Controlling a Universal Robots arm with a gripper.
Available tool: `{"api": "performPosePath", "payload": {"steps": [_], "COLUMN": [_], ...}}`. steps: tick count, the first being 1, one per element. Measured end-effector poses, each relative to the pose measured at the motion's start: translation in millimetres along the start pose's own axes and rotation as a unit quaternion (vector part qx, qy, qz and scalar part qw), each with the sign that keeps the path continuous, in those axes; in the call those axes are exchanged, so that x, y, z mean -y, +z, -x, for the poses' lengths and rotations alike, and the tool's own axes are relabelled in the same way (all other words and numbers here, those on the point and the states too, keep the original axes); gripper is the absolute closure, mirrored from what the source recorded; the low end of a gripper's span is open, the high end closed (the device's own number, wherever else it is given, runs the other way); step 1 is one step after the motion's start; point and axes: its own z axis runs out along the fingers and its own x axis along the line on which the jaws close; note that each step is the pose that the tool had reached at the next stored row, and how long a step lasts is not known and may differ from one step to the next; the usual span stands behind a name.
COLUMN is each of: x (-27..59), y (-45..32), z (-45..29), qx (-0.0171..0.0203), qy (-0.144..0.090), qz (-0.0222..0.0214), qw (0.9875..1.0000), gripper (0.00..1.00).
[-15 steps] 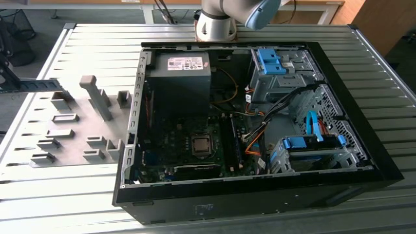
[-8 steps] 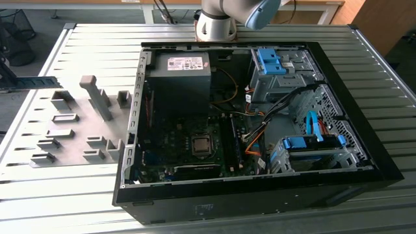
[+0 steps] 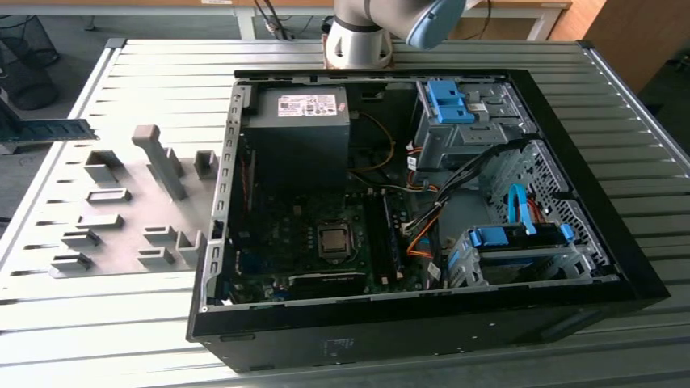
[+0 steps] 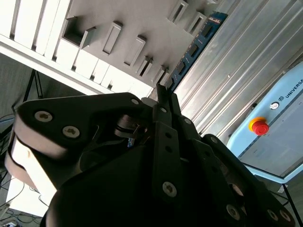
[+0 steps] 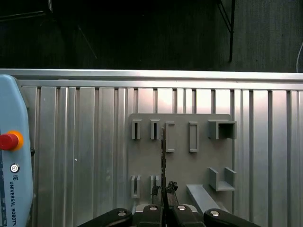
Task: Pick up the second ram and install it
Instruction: 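Pick up the second ram and move it above second insertion slot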
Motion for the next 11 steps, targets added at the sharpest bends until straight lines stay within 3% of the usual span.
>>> {"api": "performPosePath", "payload": {"steps": [11], "x": [-0.4], "y": [-18.9], "z": [0.6], "qx": [0.0000], "qy": [0.000], "qz": [0.0000], "qw": [1.0000], "gripper": [0.86]}}
